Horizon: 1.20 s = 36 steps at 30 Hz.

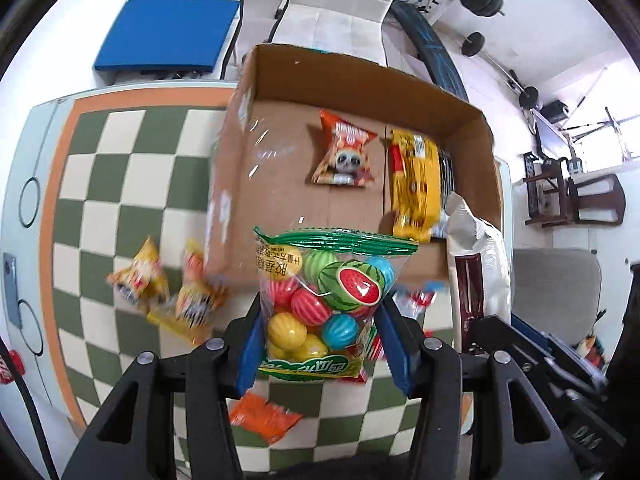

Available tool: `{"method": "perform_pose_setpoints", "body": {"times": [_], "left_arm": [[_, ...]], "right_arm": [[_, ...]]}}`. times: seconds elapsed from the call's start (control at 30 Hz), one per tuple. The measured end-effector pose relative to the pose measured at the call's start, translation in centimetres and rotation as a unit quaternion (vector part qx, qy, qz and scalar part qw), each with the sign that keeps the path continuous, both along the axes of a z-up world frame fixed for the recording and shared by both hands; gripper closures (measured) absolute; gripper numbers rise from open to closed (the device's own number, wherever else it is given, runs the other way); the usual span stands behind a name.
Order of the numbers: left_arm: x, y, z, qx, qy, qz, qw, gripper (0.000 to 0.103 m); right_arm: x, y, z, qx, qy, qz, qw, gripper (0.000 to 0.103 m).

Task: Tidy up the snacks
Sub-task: 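Lower the candy bag and white bar into the box and open both tools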

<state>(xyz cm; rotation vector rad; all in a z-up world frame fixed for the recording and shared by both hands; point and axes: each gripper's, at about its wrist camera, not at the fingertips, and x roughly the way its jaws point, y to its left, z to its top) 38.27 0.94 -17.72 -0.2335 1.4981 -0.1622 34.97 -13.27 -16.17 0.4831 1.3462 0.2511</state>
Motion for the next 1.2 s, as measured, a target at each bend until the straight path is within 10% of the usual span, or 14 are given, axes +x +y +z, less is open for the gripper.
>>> {"method": "perform_pose_setpoints", "body": {"times": [0.5,0.87,1.0,1.2], "left_arm": [[8.6,-2.0,-11.1,-0.003,0.12,0.014,0.9926,0.053],[8.8,-2.5,-13.4,-0.011,0.156,0.009,0.9877,0.053],[8.6,-2.5,-12.9,0.014,0.141,-0.004,0.99,0.046],[8.2,-2.4,-10.8,0.03,0.108,-0.006,0.9937,0.015]], "right_arm": [[9.2,1.0,-10.2,-0.084,0.052,-0.023,0.995,0.055],[11.0,2.5,-13.5,-0.108,0.068,-0.005,0.992,0.054],[11.4,2.3,-14.5,-0.105,0.094,0.001,0.99,0.012],[11.2,1.6,-14.0,-0.117,0.1,0.005,0.988,0.01]]}}
